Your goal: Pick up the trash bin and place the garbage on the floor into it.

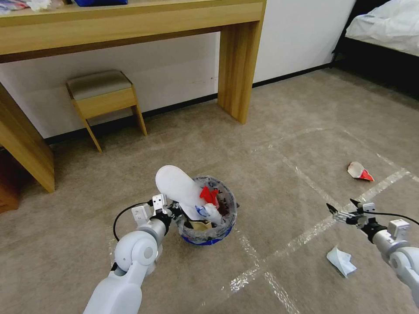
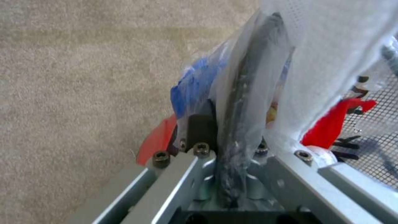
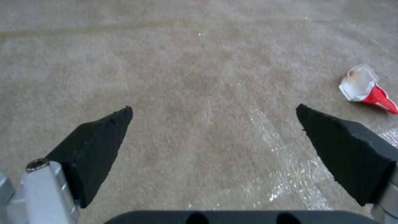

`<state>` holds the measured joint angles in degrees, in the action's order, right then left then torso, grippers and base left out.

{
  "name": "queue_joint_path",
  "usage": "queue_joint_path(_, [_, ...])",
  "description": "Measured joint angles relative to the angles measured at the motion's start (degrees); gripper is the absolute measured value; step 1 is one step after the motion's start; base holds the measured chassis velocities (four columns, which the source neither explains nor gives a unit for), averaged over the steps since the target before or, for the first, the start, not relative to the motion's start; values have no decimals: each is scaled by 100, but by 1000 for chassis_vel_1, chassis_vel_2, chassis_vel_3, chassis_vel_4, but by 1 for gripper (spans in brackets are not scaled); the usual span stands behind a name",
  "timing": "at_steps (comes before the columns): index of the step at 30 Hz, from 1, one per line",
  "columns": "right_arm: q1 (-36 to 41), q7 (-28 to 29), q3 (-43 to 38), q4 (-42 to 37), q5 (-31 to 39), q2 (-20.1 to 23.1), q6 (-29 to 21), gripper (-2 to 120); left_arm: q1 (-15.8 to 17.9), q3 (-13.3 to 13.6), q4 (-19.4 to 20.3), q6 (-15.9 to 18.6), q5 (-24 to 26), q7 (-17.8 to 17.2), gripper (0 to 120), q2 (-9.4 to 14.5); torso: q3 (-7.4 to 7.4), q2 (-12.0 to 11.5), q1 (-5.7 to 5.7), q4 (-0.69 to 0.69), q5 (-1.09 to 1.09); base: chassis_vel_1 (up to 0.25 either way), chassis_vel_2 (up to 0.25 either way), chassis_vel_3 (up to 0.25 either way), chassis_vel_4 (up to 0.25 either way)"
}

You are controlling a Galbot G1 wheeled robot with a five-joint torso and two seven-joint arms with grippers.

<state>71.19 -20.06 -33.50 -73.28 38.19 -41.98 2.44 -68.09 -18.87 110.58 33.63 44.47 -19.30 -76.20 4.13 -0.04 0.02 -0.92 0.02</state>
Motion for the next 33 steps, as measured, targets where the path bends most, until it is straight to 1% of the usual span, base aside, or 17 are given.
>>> queue_joint_path(6, [11, -1, 111, 72, -68, 195, -167, 100, 12, -40, -14, 2, -19, 3, 2, -5, 0, 0, 0, 2, 0, 0, 0, 0, 0])
queue_joint_path(9, [15, -8, 183, 149, -388, 461, -777, 100, 13, -113, -16, -29, -10, 22, 2, -19, 0, 0, 0, 1, 1, 0, 0, 0, 0])
queue_joint_path(13, [77, -12, 192, 156, -631, 610, -1073, 100, 12, -149, -13, -50, 5, 35, 2, -19, 0, 0, 0, 2, -2, 0, 0, 0, 0])
queue_joint_path(16, [288, -247, 171, 125, -1248, 839, -1626, 100, 0, -190, -7, -86, 28, 72, 2, 17, 1, 0, 0, 1, -1, 0, 0, 0, 0])
queue_joint_path(18, [321, -294, 171, 109, -1318, 875, -1731, 100, 0, -191, -7, -91, 32, 81, 2, 24, 1, 0, 0, 0, -1, 0, 0, 0, 0])
queue_joint_path(19, [385, -450, 192, 53, -1387, 965, -1984, 100, 2, -192, -19, -103, 35, 96, 2, 39, 0, 0, 0, 0, 1, 0, 0, 0, 0])
queue_joint_path(20, [385, -450, 192, 53, -1387, 965, -1984, 100, 2, -192, -19, -103, 35, 96, 2, 39, 0, 0, 0, 0, 1, 0, 0, 0, 0])
queue_joint_path(21, [422, -562, 262, 6, -1433, 1061, -2195, 100, 6, -194, -40, -114, 35, 106, 2, 42, 1, 0, 0, 0, 0, 0, 0, 0, 0])
queue_joint_path(23, [421, -648, 358, -38, -1490, 1161, -2394, 100, 8, -195, -66, -131, 35, 131, 2, 45, 1, 0, 0, 1, 0, 0, 0, 0, 0])
queue_joint_path(24, [406, -607, 453, -79, -1431, 1246, -2577, 100, 12, -201, -93, -150, 35, 154, 2, 45, 0, 0, 0, 1, 0, 0, 0, 0, 0])
queue_joint_path(25, [406, -607, 453, -79, -1431, 1246, -2577, 100, 12, -201, -93, -150, 35, 154, 2, 45, 0, 0, 0, 1, 0, 0, 0, 0, 0])
queue_joint_path(26, [400, -529, 510, -104, -1304, 1298, -2700, 100, 16, -207, -109, -161, 32, 166, 2, 43, 1, 0, 0, 1, 0, 0, 0, 0, 0])
queue_joint_path(27, [424, -230, 609, -171, -882, 1394, -2970, 100, 26, -220, -137, -180, 27, 182, 2, 32, 1, 0, 0, 3, -1, 0, 0, 0, 0])
queue_joint_path(28, [424, -230, 609, -171, -882, 1394, -2970, 100, 26, -220, -137, -180, 27, 182, 2, 32, 1, 0, 0, 3, -1, 0, 0, 0, 0])
queue_joint_path(30, [459, 471, 854, -211, 182, 1445, -3406, 100, 32, -243, -152, -225, 23, 234, 2, 14, 1, 0, 0, 1, -2, 0, 0, 0, 0])
queue_joint_path(31, [459, 471, 854, -211, 182, 1445, -3406, 100, 32, -243, -152, -225, 23, 234, 2, 14, 1, 0, 0, 1, -2, 0, 0, 0, 0])
queue_joint_path(33, [433, 985, 980, -214, 929, 1321, -3609, 100, 34, -246, -177, -255, 16, 267, 2, 3, 1, 0, 0, 1, -2, 0, 0, 0, 0])
